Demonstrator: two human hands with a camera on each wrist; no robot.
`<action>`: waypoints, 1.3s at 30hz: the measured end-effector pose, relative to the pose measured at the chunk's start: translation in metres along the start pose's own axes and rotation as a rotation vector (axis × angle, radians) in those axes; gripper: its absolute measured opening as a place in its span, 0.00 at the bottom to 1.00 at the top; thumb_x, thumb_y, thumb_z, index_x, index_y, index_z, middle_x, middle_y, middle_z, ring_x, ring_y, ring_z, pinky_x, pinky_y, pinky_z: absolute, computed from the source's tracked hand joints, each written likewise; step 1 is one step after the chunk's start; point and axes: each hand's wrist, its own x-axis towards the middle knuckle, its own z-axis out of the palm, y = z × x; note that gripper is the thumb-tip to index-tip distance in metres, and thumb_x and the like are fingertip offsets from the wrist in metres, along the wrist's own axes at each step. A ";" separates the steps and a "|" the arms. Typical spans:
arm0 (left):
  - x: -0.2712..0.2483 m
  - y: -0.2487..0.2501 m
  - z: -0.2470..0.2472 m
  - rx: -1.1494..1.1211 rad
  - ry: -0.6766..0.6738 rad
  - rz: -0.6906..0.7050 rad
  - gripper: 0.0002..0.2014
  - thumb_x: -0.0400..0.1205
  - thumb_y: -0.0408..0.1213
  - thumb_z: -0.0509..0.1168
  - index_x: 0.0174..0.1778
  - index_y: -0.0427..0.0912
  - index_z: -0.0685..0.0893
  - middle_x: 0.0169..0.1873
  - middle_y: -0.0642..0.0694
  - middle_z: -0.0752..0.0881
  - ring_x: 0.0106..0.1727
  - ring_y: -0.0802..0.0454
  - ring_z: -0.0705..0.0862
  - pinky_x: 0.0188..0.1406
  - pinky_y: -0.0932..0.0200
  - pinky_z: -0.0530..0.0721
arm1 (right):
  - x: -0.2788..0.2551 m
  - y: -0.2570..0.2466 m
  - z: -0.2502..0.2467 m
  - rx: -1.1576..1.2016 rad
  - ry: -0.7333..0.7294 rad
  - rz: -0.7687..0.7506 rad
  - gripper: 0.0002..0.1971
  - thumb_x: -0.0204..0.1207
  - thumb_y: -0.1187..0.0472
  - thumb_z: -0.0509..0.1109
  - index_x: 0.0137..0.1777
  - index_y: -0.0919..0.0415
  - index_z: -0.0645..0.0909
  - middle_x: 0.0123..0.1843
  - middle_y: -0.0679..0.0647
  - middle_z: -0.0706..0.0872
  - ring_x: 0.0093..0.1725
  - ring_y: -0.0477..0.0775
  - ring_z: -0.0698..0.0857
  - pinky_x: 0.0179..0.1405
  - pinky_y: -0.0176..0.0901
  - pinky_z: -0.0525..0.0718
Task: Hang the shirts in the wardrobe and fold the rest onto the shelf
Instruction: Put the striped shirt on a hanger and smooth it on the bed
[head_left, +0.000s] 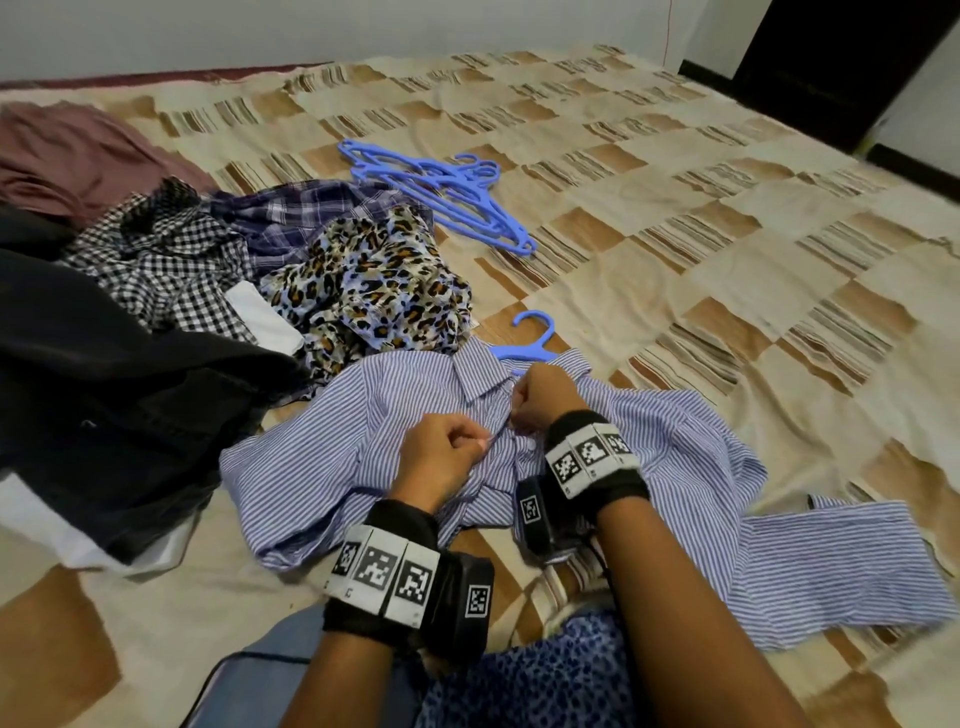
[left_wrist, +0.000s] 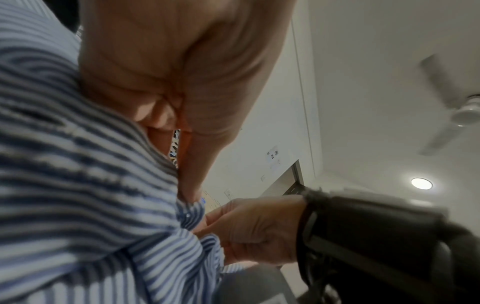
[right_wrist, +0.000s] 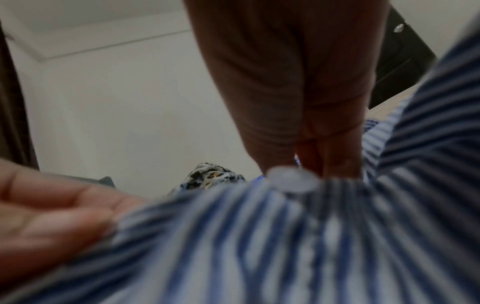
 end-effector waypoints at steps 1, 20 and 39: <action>-0.001 0.001 0.000 -0.001 -0.030 -0.020 0.03 0.77 0.31 0.70 0.43 0.43 0.87 0.28 0.52 0.81 0.35 0.53 0.80 0.40 0.63 0.77 | -0.004 0.002 -0.001 0.020 0.021 -0.006 0.08 0.71 0.71 0.66 0.31 0.67 0.79 0.37 0.64 0.83 0.44 0.64 0.84 0.51 0.50 0.84; -0.007 0.017 0.003 0.046 0.013 0.139 0.22 0.70 0.41 0.75 0.59 0.48 0.80 0.42 0.55 0.80 0.35 0.57 0.76 0.46 0.54 0.81 | -0.081 0.013 -0.022 0.609 -0.082 0.013 0.13 0.74 0.78 0.67 0.30 0.68 0.81 0.28 0.60 0.83 0.24 0.48 0.83 0.31 0.37 0.87; -0.008 0.011 0.012 0.155 0.018 0.125 0.12 0.70 0.25 0.72 0.48 0.38 0.86 0.39 0.46 0.84 0.44 0.48 0.83 0.50 0.53 0.84 | -0.094 0.020 -0.040 0.496 -0.063 -0.037 0.08 0.71 0.77 0.70 0.35 0.68 0.84 0.39 0.65 0.88 0.42 0.59 0.88 0.47 0.48 0.89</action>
